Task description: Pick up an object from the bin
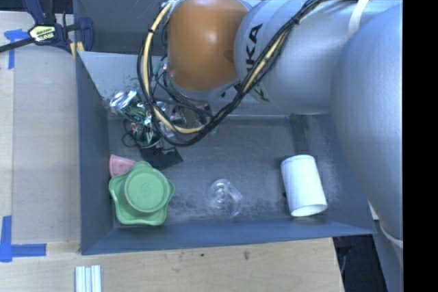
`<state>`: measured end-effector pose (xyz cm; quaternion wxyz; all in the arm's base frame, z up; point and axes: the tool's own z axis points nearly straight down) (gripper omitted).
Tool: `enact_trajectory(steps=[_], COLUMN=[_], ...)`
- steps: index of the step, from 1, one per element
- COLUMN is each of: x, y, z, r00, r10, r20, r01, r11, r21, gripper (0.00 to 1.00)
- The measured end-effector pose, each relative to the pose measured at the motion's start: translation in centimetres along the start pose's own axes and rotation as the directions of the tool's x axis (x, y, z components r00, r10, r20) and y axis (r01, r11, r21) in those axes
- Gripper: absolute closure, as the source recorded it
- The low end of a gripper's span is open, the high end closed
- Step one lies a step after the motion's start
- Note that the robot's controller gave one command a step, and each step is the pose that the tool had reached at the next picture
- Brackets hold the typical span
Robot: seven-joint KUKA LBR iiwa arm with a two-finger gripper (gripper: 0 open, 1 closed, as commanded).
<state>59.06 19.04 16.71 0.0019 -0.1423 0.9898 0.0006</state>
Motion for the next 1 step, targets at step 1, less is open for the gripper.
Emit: enact_trajectory(steps=[1], x=[-2.42], y=[1.80], z=[-5.64], r00=[1.000], r10=[0.029], r20=[-0.003], r01=[-0.029], r11=[1.000], r21=[0.000], gripper=[1.00])
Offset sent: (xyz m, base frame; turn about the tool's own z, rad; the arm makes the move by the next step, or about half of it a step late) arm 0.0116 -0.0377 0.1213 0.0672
